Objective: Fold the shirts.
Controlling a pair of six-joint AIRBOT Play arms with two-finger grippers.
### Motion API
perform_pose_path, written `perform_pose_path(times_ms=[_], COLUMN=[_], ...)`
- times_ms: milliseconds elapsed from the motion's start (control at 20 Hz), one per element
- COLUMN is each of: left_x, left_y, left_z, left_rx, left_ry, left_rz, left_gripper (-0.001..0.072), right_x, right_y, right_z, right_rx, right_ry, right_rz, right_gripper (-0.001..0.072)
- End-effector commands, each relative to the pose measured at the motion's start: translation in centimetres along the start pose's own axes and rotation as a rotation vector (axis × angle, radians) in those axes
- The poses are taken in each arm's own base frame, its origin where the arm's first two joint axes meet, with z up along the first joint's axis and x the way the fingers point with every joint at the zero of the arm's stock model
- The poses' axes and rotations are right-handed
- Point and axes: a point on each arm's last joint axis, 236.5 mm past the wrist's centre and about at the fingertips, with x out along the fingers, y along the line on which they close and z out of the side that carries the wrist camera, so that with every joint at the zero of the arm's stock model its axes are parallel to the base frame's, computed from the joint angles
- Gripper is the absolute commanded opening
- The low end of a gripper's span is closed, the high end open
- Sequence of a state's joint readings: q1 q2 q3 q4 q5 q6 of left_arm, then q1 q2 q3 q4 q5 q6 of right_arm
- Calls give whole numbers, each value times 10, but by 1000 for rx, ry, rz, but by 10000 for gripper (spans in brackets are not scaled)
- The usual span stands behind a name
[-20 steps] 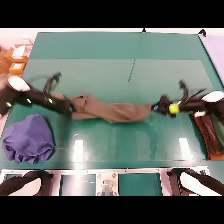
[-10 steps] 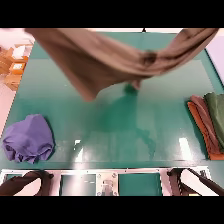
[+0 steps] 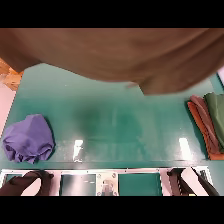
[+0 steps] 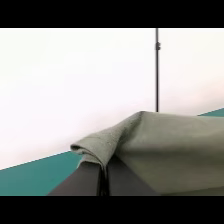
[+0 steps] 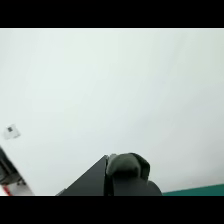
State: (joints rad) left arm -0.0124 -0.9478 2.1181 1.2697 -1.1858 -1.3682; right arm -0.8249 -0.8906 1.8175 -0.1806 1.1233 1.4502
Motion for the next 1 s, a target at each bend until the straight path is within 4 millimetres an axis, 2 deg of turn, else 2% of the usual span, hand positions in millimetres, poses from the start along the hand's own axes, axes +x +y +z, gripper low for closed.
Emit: perform_pose_path(times_ms=[0,100,200,250,350,450,550,700,800,900,950], left_x=[3,19,37,50,84,124,163,222,261,288,296], left_y=[17,17,18,17,11,-3,-11,-9,-9,-8,-7], left_z=[-18,-41,-71,-91,-145,-212,-292,-420,-491,-536,-546], left_rx=[8,-11,-32,-45,-83,-151,-221,-316,-393,-462,-464], left_ry=[52,114,187,235,361,486,612,741,757,750,753], left_rz=[67,52,39,22,-39,-131,-189,-202,-199,-185,-186], left_gripper=[22,22,22,22,22,22,22,22,22,23,23], right_x=[-19,-20,-17,-13,1,20,40,66,80,90,97], right_y=[24,17,-8,-27,-74,-135,-203,-301,-352,-387,-398], right_z=[19,16,10,1,-36,-96,-174,-301,-374,-426,-444], right_rx=[-179,-201,-175,-146,-62,33,119,224,288,350,388], right_ry=[-107,-92,-67,-42,54,176,292,438,535,613,637], right_rz=[-69,-97,-126,-139,-159,-221,-312,-457,-534,-570,-572], right_gripper=[24,24,24,24,24,24,24,24,24,24,25])
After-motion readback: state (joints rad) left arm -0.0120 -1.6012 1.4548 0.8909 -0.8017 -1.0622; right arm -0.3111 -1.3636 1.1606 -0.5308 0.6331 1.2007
